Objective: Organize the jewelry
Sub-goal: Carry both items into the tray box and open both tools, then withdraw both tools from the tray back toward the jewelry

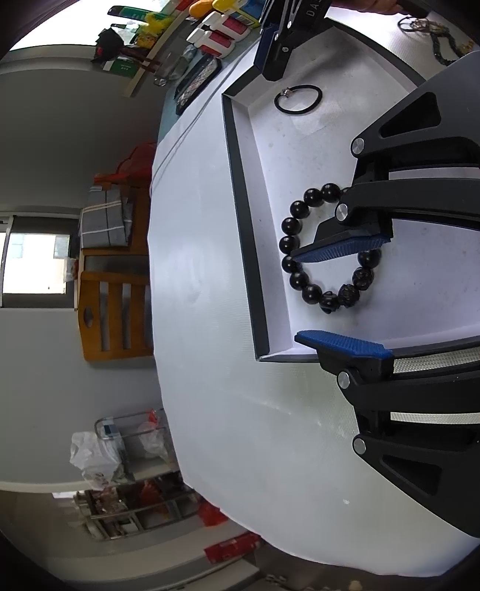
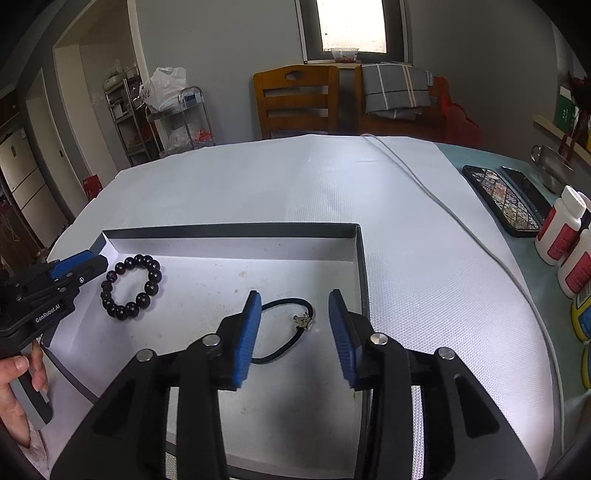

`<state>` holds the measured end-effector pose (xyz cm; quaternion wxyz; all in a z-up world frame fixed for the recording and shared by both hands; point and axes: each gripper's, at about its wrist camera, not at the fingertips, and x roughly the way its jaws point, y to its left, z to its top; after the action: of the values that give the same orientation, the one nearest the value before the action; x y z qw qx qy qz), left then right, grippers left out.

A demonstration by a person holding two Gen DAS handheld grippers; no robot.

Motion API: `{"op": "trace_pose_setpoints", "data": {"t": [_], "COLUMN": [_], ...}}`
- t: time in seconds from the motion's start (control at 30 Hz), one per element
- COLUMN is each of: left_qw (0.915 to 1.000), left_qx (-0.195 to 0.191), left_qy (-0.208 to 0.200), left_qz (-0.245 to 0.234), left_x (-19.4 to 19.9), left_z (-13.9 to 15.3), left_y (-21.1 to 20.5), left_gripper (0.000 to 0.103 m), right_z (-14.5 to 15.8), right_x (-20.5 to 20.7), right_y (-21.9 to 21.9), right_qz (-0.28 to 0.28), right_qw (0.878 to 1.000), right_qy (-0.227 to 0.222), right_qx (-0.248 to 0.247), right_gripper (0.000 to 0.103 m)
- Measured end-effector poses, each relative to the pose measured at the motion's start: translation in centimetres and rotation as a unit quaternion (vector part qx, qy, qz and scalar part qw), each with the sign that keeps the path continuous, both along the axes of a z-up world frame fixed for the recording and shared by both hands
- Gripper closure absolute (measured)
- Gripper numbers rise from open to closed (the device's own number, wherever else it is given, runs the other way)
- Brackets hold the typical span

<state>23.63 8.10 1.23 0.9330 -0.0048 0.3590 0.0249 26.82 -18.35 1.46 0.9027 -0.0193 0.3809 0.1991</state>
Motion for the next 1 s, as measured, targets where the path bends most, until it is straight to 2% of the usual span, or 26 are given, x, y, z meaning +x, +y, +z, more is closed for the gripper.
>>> {"op": "trace_pose_setpoints", "data": {"t": [0.07, 0.13, 0.2, 0.27, 0.4, 0.43, 0.57, 0.67, 0.77, 0.87, 0.93, 1.0], "left_qw": [1.0, 1.0, 0.9999, 0.9998, 0.9989, 0.9985, 0.9975, 0.9968, 0.9941, 0.9898, 0.9893, 0.9899], "left_qx": [0.001, 0.002, 0.001, -0.001, -0.002, -0.001, -0.002, -0.005, 0.0, 0.011, 0.018, 0.029], "left_qy": [-0.002, -0.006, -0.012, -0.02, -0.044, -0.051, -0.062, -0.071, -0.1, -0.124, -0.123, -0.116], "left_qz": [0.0, 0.001, 0.001, 0.004, 0.017, 0.022, 0.035, 0.037, 0.043, 0.068, 0.076, 0.077], "left_x": [-0.1, -0.2, -0.3, -0.6, -1.0, -1.1, -1.4, -2.0, -3.4, -5.5, -6.8, -7.9], "left_z": [0.2, 0.4, 0.6, 0.9, 1.7, 1.9, 2.6, 3.7, 5.9, 7.8, 8.5, 8.9], "left_y": [-0.1, -0.2, -0.3, -0.3, 0.0, 0.1, 0.3, 0.0, -0.5, -1.0, -1.4, -1.9], "left_gripper": [0.056, 0.044, 0.038, 0.029, 0.016, 0.012, 0.009, 0.009, 0.008, 0.005, 0.004, 0.004], "right_z": [0.3, 0.4, 0.5, 0.5, 0.8, 0.9, 1.2, 1.5, 1.6, 2.0, 2.2, 2.4], "right_x": [-0.1, -0.1, -0.1, -0.3, -0.6, -0.6, -0.5, -0.1, -0.1, -0.6, -0.9, -1.2], "right_y": [-0.2, -0.2, -0.2, 0.0, 0.1, 0.0, -0.4, -0.9, -1.6, -1.9, -1.6, -1.5], "right_qz": [0.002, 0.005, 0.008, 0.011, -0.002, -0.009, -0.049, -0.072, -0.084, -0.093, -0.098, -0.087], "right_qw": [1.0, 1.0, 1.0, 1.0, 1.0, 0.999, 0.998, 0.997, 0.996, 0.995, 0.992, 0.993], "right_qy": [-0.001, 0.0, 0.0, -0.002, -0.024, -0.029, -0.04, -0.025, -0.01, -0.025, -0.046, -0.056], "right_qx": [0.012, 0.017, 0.021, 0.02, 0.013, 0.01, -0.016, -0.028, -0.018, -0.029, -0.057, -0.064], "right_gripper": [0.045, 0.039, 0.029, 0.023, 0.006, 0.006, 0.006, 0.006, 0.006, 0.006, 0.006, 0.006]}}
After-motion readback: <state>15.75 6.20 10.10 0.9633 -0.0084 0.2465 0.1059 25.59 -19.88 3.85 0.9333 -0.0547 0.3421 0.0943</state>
